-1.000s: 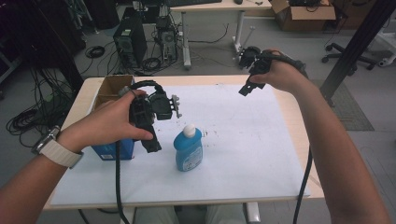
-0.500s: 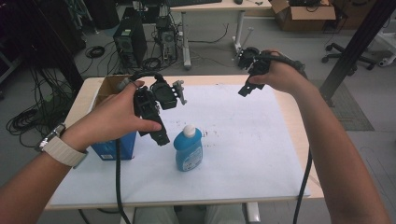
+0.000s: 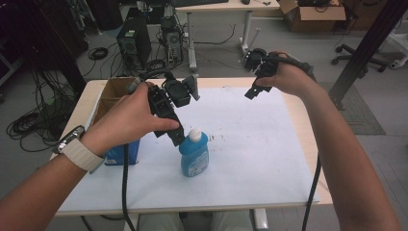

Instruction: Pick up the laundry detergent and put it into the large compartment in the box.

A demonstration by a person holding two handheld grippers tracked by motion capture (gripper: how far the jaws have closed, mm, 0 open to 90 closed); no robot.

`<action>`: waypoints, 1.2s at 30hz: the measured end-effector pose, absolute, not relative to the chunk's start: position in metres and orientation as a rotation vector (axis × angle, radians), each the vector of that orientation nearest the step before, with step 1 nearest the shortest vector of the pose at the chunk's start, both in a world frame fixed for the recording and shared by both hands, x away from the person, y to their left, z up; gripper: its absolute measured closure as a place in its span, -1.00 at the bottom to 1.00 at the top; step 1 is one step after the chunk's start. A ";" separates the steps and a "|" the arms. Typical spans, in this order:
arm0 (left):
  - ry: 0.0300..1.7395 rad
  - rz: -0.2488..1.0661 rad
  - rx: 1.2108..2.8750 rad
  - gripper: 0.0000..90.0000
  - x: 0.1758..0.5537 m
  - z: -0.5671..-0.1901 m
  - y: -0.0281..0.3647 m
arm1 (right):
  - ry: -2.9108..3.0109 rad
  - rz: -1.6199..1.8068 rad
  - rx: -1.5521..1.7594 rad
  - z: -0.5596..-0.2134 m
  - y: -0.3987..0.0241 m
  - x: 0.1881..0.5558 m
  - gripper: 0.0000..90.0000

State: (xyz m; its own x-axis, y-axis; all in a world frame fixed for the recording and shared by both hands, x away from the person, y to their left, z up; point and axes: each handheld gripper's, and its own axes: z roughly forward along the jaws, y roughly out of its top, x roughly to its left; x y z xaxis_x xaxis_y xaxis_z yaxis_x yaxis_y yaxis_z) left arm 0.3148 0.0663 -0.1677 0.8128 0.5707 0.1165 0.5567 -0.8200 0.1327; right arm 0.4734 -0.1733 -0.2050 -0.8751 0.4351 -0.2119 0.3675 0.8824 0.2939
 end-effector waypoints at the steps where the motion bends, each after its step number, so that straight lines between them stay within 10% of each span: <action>1: 0.924 0.221 2.892 -0.82 0.315 -0.168 0.065 | 2.779 0.358 0.603 -0.205 -0.173 0.474 -0.77; 36: 0.963 0.192 2.774 -0.82 0.326 -0.197 0.041 | 2.781 0.365 0.594 -0.207 -0.172 0.476 -0.77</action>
State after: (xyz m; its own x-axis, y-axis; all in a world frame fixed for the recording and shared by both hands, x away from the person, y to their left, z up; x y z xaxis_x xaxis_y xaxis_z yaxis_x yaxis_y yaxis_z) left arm 0.3258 0.0412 -0.1970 0.7796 0.6236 0.0568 0.5979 -0.7683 0.2287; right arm 0.4761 -0.1720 -0.2066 -0.8784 0.4287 -0.2112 0.3597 0.8841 0.2983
